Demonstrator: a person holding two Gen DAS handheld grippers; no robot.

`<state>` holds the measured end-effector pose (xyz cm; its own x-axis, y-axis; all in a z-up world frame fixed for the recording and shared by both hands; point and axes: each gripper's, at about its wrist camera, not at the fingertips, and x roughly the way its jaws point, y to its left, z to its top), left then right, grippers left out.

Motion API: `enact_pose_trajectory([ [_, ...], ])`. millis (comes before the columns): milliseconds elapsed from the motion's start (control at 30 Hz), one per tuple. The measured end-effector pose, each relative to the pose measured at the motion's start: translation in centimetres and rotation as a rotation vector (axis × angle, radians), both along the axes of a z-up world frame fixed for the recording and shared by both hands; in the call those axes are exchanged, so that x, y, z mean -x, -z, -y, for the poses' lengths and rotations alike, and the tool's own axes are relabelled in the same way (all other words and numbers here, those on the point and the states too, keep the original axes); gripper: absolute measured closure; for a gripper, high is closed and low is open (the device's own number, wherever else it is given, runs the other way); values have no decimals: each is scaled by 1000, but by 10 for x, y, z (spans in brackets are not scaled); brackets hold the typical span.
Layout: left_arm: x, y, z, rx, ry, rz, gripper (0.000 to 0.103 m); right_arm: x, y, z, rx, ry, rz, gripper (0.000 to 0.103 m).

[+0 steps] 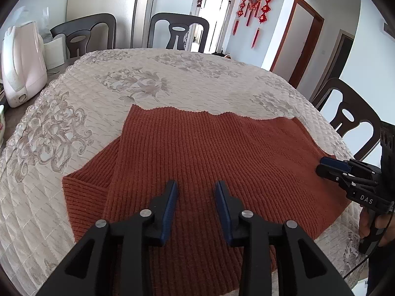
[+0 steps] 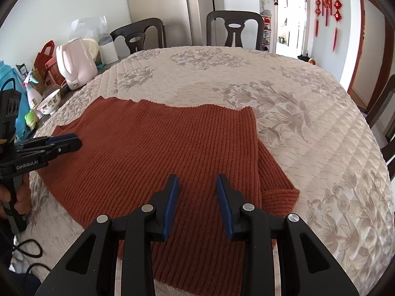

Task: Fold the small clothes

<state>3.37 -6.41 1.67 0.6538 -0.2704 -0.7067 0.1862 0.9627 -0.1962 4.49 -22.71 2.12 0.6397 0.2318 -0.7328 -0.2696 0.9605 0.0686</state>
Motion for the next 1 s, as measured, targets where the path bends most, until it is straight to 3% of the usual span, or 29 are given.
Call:
enact_pose_trajectory([
  [400, 1, -1, 1, -11, -5, 5, 67, 12, 1, -16, 3, -33, 7, 65],
  [633, 15, -12, -5, 40, -10, 19, 67, 15, -2, -12, 12, -26, 2, 65],
  [733, 24, -12, 1, 70, 27, 6, 67, 20, -4, -16, 8, -36, 3, 65],
  [1000, 37, -3, 25, 22, 94, -5, 67, 34, 3, -44, 48, -150, 3, 65],
])
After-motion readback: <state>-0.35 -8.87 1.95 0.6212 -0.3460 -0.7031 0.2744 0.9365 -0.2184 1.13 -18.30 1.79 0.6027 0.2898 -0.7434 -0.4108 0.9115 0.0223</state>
